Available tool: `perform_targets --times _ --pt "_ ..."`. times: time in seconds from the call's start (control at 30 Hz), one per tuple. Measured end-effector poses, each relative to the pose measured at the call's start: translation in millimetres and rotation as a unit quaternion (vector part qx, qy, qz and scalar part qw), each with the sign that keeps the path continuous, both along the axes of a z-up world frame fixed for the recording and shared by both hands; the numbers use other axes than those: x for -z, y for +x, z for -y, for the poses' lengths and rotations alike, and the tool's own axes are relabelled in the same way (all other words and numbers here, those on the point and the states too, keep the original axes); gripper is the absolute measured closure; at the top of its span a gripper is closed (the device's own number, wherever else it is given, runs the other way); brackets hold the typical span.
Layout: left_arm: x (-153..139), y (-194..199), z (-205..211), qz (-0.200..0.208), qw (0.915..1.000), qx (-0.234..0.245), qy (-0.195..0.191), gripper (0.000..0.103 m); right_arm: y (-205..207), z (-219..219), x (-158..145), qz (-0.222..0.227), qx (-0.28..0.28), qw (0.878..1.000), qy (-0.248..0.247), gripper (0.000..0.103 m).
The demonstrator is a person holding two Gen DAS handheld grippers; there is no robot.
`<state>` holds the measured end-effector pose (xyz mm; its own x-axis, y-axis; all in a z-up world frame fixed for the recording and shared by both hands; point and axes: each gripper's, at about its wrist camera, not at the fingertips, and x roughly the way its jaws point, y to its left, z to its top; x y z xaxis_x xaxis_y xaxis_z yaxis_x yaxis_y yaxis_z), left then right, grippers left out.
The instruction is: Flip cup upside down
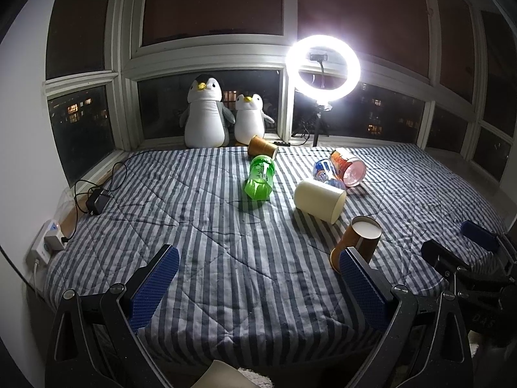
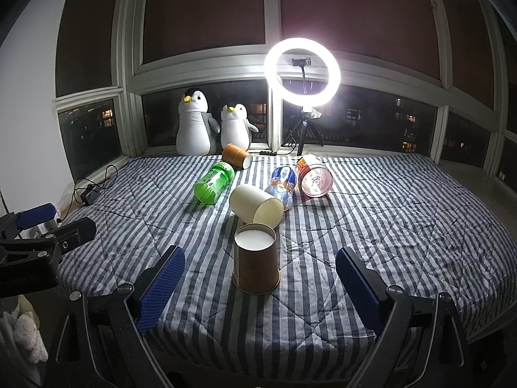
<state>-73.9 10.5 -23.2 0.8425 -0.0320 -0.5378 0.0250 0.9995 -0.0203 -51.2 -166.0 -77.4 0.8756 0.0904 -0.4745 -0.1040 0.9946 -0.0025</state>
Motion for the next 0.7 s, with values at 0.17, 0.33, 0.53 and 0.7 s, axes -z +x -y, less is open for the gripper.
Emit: perform_targets --times 0.17,0.33,0.53,0.7 --pt "-0.2 -0.3 -0.1 0.0 1.0 0.0 0.0 0.002 -0.1 0.0 0.3 -0.001 0.0 1.0 0.0 0.011" --pt "-0.2 -0.3 -0.1 0.0 1.0 0.0 0.0 0.002 0.1 0.6 0.3 -0.002 0.001 1.0 0.0 0.011" --pt "0.3 0.2 -0.3 0.001 1.0 -0.001 0.001 0.001 0.2 1.1 0.8 -0.003 0.001 1.0 -0.001 0.011" --pt "1.1 0.9 -0.7 0.0 1.0 0.0 0.0 0.001 0.7 2.5 1.8 -0.004 0.001 1.0 0.0 0.01"
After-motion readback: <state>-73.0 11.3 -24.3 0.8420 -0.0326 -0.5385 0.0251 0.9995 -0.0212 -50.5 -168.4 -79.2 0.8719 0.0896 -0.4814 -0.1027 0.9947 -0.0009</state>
